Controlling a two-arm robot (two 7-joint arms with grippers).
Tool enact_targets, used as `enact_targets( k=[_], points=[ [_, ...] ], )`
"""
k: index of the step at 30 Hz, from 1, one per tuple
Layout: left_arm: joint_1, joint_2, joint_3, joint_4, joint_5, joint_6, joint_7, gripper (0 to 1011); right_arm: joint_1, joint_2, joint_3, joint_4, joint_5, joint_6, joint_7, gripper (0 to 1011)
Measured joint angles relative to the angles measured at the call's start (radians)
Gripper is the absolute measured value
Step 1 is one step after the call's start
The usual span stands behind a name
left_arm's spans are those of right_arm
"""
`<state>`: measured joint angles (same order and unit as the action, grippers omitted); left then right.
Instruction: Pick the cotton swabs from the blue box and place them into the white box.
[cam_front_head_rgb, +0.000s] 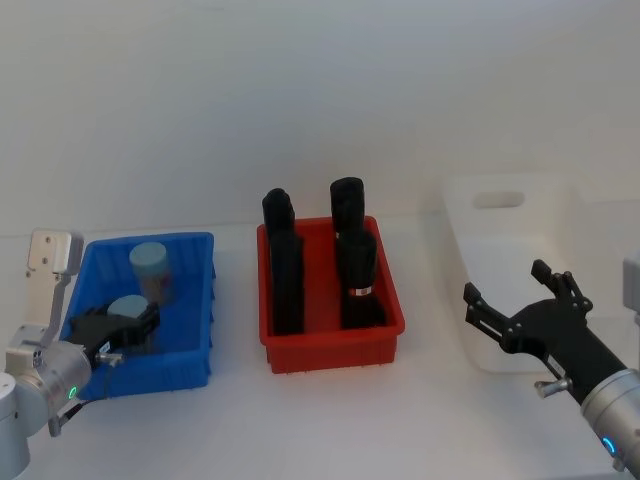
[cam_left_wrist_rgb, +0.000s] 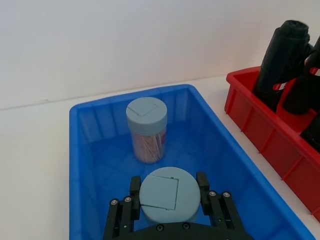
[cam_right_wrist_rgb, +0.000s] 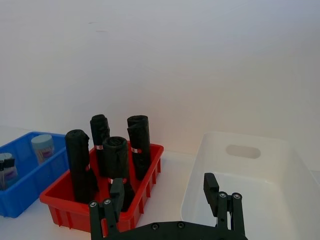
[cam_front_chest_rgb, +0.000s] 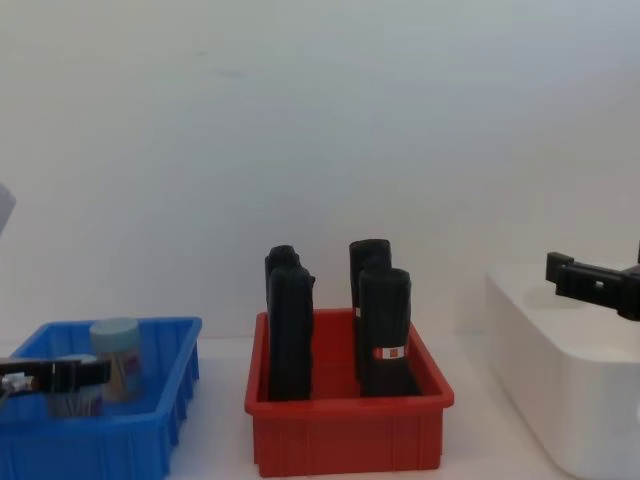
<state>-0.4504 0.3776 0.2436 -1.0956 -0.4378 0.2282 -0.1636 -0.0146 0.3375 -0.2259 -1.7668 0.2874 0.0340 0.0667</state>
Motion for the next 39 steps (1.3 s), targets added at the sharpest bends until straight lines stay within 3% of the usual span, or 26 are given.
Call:
enact_targets(
  k=[7,17,32,39],
  points=[
    [0.014,0.008,-0.003,-0.051,0.015,-0.002,-0.001,669,0.0,0.0,0.0,0.0,0.0,0.0,0.0,1002],
    [0.034,0.024,-0.005,-0.182,0.046,0.013,-0.026,669,0.0,0.0,0.0,0.0,0.0,0.0,0.0,1002],
    [0.029,0.04,0.0,-0.378,0.07,0.11,-0.15,669,0.0,0.0,0.0,0.0,0.0,0.0,0.0,1002],
    [0.015,0.041,0.005,-0.424,0.071,0.146,-0.217,669,0.0,0.0,0.0,0.0,0.0,0.0,0.0,1001]
  ],
)
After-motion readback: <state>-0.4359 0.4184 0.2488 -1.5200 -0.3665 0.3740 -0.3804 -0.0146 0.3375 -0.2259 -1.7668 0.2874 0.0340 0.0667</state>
